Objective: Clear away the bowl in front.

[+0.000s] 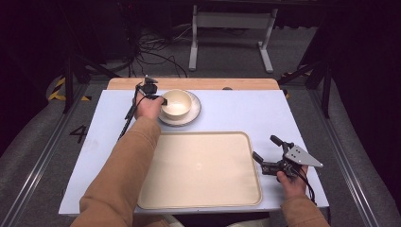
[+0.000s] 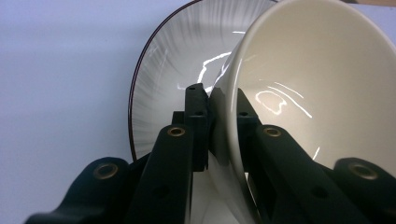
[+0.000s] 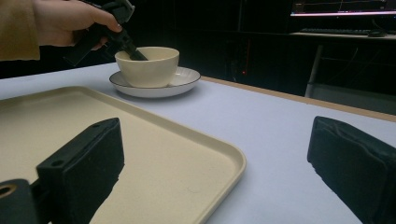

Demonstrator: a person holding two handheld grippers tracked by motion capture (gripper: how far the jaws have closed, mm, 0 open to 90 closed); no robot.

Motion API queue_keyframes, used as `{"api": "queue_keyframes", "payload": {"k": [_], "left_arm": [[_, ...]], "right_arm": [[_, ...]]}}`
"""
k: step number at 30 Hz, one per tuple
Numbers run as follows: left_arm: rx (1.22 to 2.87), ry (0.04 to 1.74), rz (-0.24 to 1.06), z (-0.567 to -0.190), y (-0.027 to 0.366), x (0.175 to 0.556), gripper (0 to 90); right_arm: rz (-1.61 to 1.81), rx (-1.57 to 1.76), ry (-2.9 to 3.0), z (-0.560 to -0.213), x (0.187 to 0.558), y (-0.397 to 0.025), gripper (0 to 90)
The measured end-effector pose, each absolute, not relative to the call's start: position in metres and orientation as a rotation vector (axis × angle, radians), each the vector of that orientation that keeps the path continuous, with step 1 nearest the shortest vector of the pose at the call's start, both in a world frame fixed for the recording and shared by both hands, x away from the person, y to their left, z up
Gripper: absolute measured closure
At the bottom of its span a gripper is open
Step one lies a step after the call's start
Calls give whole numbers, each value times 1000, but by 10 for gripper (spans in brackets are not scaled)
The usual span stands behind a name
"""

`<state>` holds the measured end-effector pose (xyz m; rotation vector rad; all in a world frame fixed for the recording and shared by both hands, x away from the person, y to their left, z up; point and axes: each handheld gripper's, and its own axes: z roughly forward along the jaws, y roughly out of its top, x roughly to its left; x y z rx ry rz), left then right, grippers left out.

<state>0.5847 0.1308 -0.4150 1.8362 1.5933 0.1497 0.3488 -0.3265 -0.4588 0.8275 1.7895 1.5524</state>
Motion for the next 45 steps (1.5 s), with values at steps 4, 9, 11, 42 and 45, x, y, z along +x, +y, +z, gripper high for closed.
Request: {"api": "queue_keyframes", "payload": {"k": [4,9,11,42,45], "left_arm": [[1853,1582,166,-411,132,583,817],[1841,1560,163,-401,135,580,819],[1839,1550,167,-397,136,579,818],[1972,1351,161,-342,131,553,808],[1988,1328,147,-339,131,549,808]], "right_arm": [[1552,827,1789,-459,349,-326,41],[1553,828,1789,-459,349,-326,41],[1555,828,1788,-459,349,-326,41],[1558,833,1788,-459,349,-327,41],[1559,832,1789,-459,349,-327,41]]}}
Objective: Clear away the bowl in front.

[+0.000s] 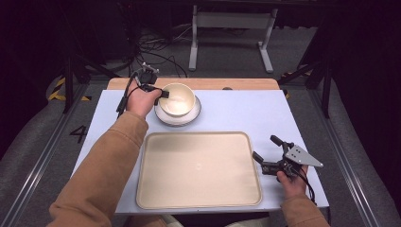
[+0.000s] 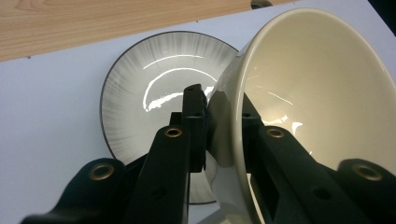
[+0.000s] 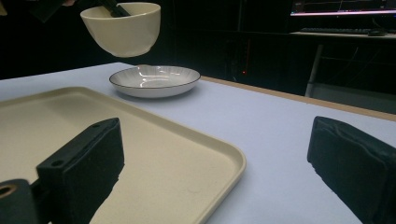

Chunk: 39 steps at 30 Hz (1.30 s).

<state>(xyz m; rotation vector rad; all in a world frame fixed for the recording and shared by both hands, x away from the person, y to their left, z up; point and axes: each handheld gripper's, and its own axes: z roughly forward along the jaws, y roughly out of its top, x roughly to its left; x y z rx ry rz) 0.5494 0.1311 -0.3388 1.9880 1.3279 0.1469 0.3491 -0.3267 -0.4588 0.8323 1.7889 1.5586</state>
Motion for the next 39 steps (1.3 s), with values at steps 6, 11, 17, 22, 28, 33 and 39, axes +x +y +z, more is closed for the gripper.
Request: {"api": "queue_keyframes", "payload": {"k": [6,11,17,22,28,33,39], "left_arm": [[2029,1281,130,-332,130,539,808],[2057,1234,103,-325,130,529,810],[2105,1185,81,-321,127,520,810],[2139,1133,64,-318,123,509,810],[2173,1059,40,-315,116,493,809],[2211,1010,31,-312,111,483,809],[2256,938,0,-309,103,469,809]], "right_arm": [[1558,832,1789,-459,349,-327,44],[1558,832,1789,-459,349,-327,44],[1558,830,1787,-459,349,-327,43],[1556,829,1787,-459,349,-327,39],[1553,824,1792,-459,349,-326,20],[1544,822,1798,-459,349,-325,14],[1539,818,1804,-459,349,-325,14]]}}
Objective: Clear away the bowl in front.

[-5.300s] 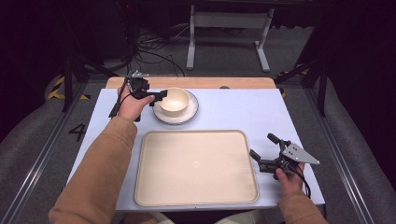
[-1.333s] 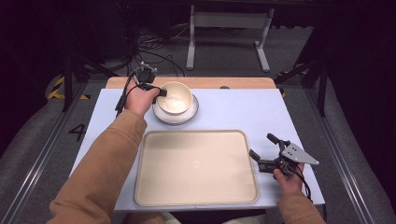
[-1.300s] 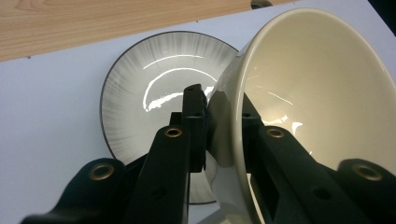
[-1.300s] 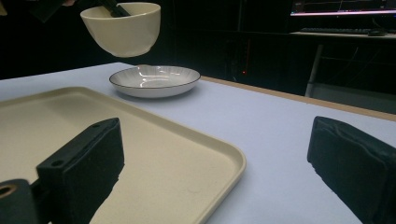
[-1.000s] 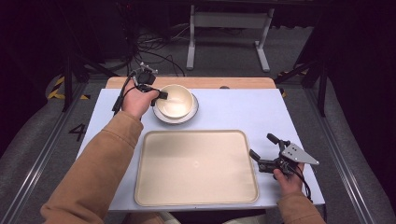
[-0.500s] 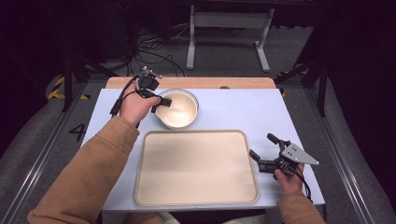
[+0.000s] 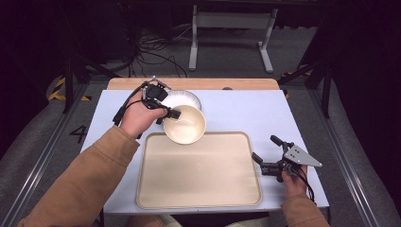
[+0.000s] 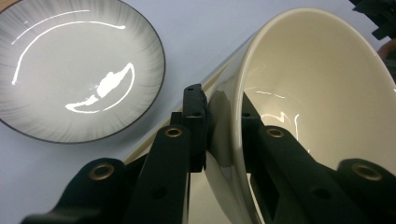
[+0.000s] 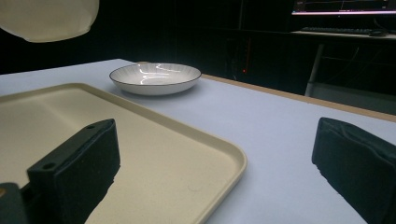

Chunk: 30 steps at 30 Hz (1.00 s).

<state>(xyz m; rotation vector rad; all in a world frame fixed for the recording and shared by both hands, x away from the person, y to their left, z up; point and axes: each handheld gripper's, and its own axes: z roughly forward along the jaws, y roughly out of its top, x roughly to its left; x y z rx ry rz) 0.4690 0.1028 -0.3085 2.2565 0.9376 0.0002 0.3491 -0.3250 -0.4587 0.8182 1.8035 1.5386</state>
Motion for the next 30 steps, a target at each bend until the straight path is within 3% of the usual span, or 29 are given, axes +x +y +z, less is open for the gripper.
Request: {"api": "queue_keyframes", "payload": {"k": [30], "left_arm": [[2410,766,-148,-333,54,441,808]], "right_arm": [[1531,812,1807,-459,349,-324,11]]}}
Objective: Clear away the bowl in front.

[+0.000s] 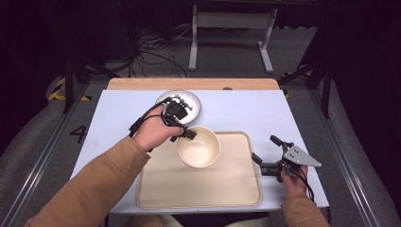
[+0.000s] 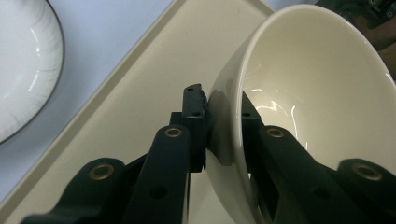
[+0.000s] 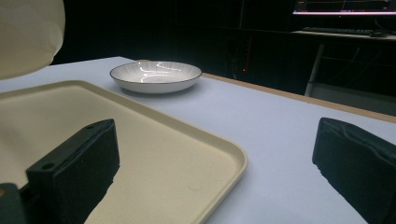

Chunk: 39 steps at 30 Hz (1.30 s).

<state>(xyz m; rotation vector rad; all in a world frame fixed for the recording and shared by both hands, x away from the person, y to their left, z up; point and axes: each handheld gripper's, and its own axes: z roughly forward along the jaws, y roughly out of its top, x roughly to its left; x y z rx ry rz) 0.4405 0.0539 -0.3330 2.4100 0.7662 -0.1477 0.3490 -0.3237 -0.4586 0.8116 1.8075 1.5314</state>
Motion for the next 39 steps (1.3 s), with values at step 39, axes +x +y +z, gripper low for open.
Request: {"api": "queue_keyframes", "payload": {"k": [39], "left_arm": [[2556,731,-192,-385,23,439,801]], "right_arm": [[1524,801,1816,-459,349,-323,11]]}}
